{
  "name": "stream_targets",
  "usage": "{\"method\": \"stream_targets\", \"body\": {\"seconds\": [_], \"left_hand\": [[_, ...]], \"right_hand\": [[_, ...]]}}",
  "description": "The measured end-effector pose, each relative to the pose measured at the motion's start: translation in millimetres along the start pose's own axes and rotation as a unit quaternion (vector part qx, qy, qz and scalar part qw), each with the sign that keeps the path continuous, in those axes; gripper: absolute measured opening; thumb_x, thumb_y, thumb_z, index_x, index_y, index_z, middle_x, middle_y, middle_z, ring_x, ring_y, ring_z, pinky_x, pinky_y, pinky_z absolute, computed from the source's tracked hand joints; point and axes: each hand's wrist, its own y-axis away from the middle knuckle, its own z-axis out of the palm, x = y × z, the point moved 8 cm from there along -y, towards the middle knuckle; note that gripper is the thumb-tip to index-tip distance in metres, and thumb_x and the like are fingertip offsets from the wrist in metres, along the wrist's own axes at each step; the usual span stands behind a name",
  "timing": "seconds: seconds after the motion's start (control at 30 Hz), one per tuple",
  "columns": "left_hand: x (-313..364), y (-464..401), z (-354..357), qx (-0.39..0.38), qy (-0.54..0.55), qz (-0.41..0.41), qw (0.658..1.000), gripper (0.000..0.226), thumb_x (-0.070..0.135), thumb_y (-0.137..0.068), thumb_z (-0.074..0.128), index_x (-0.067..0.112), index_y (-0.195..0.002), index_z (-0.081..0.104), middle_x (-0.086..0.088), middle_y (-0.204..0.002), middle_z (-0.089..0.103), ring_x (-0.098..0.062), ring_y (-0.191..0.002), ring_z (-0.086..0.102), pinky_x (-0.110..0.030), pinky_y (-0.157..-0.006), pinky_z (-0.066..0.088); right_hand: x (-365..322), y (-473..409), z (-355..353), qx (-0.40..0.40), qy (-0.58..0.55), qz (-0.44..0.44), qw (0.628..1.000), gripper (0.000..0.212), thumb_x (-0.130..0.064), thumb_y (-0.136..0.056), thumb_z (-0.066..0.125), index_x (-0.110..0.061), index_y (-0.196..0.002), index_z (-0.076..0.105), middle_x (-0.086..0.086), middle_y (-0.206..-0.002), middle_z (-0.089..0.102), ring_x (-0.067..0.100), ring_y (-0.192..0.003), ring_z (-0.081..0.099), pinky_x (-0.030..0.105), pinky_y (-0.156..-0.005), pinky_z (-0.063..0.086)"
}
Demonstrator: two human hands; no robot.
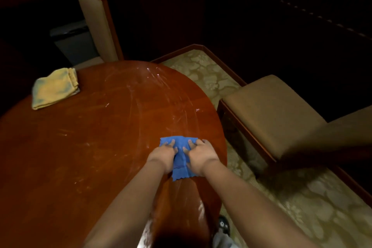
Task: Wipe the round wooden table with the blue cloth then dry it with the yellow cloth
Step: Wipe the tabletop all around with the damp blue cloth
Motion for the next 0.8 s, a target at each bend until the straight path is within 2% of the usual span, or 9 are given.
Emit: {"method": "stream_targets", "body": {"seconds": [0.17,0.27,0.37,0.43,0.5,0.57,0.6,0.67,0.8], "left_hand": [[-19,-41,-39,0.013,0.037,-0.015,0.999,0.051,0.011,-0.097,0.045,0.019,-0.146,0.035,0.002,-0.161,0.002,-0.023,-0.141,0.028,-0.033,-0.104,0.038],[-24,-49,-50,0.024,0.036,-0.024,0.999,0.049,0.016,-0.094,0.051,0.02,-0.142,0.043,0.003,-0.16,0.008,-0.023,-0.136,0.035,-0.033,-0.103,0.041],[-14,-33,-38,-0.001,0.016,-0.029,0.999,0.048,0.015,-0.094,0.047,0.016,-0.141,0.042,-0.003,-0.157,0.024,-0.026,-0.126,0.048,-0.035,-0.094,0.046],[-5,-22,-26,-0.014,0.009,-0.025,1.0,0.053,0.016,-0.094,0.048,0.011,-0.145,0.035,-0.009,-0.147,0.042,-0.028,-0.12,0.053,-0.037,-0.089,0.046],[2,-14,-14,-0.014,0.018,-0.008,1.0,0.055,0.015,-0.096,0.044,0.011,-0.149,0.028,-0.01,-0.153,0.031,-0.028,-0.133,0.041,-0.038,-0.1,0.042],[3,-9,-10,0.0,0.036,0.019,0.999,0.053,0.011,-0.099,0.038,0.014,-0.151,0.025,-0.006,-0.16,0.006,-0.025,-0.145,0.018,-0.038,-0.111,0.032],[1,-10,-12,0.008,0.043,0.028,0.999,0.052,0.009,-0.1,0.036,0.016,-0.151,0.025,-0.004,-0.161,0.001,-0.024,-0.147,0.013,-0.037,-0.113,0.029],[-7,-21,-16,0.018,0.056,0.031,0.998,0.05,0.008,-0.102,0.035,0.017,-0.15,0.028,-0.003,-0.161,0.001,-0.023,-0.147,0.011,-0.035,-0.114,0.026],[-24,-57,-34,0.037,0.081,0.009,0.996,0.045,0.012,-0.103,0.036,0.017,-0.147,0.034,-0.002,-0.16,0.004,-0.022,-0.147,0.012,-0.034,-0.116,0.023]], "right_hand": [[28,-36,-24,0.021,0.006,-0.022,1.0,0.055,-0.039,-0.103,0.028,-0.022,-0.154,0.014,0.009,-0.16,0.011,0.03,-0.142,0.018,0.045,-0.114,0.016],[34,-45,-32,0.024,0.011,-0.016,1.0,0.055,-0.037,-0.103,0.031,-0.022,-0.153,0.017,0.01,-0.158,0.018,0.029,-0.141,0.022,0.044,-0.112,0.02],[21,-34,-27,0.008,0.028,-0.023,0.999,0.045,-0.034,-0.1,0.04,-0.02,-0.142,0.041,0.01,-0.144,0.041,0.028,-0.131,0.036,0.042,-0.105,0.03],[9,-23,-24,0.005,0.06,-0.048,0.997,0.029,-0.029,-0.099,0.042,-0.02,-0.12,0.059,0.007,-0.125,0.057,0.025,-0.117,0.048,0.037,-0.093,0.037],[2,-13,-21,0.005,0.073,-0.064,0.995,0.026,-0.025,-0.1,0.041,-0.019,-0.109,0.064,0.005,-0.115,0.064,0.025,-0.109,0.052,0.035,-0.089,0.037],[2,-10,-23,0.005,0.076,-0.065,0.995,0.027,-0.024,-0.1,0.039,-0.018,-0.108,0.064,0.006,-0.116,0.063,0.026,-0.115,0.049,0.04,-0.101,0.033],[5,-11,-27,0.004,0.081,-0.062,0.995,0.027,-0.025,-0.1,0.039,-0.017,-0.107,0.064,0.006,-0.117,0.063,0.027,-0.118,0.047,0.042,-0.107,0.028],[12,-20,-32,0.002,0.082,-0.054,0.995,0.028,-0.026,-0.099,0.04,-0.019,-0.111,0.064,0.006,-0.122,0.061,0.027,-0.124,0.043,0.044,-0.113,0.02],[32,-50,-43,0.025,0.055,-0.034,0.998,0.04,-0.036,-0.101,0.034,-0.023,-0.135,0.05,0.005,-0.141,0.048,0.026,-0.13,0.036,0.045,-0.113,0.02]]}}
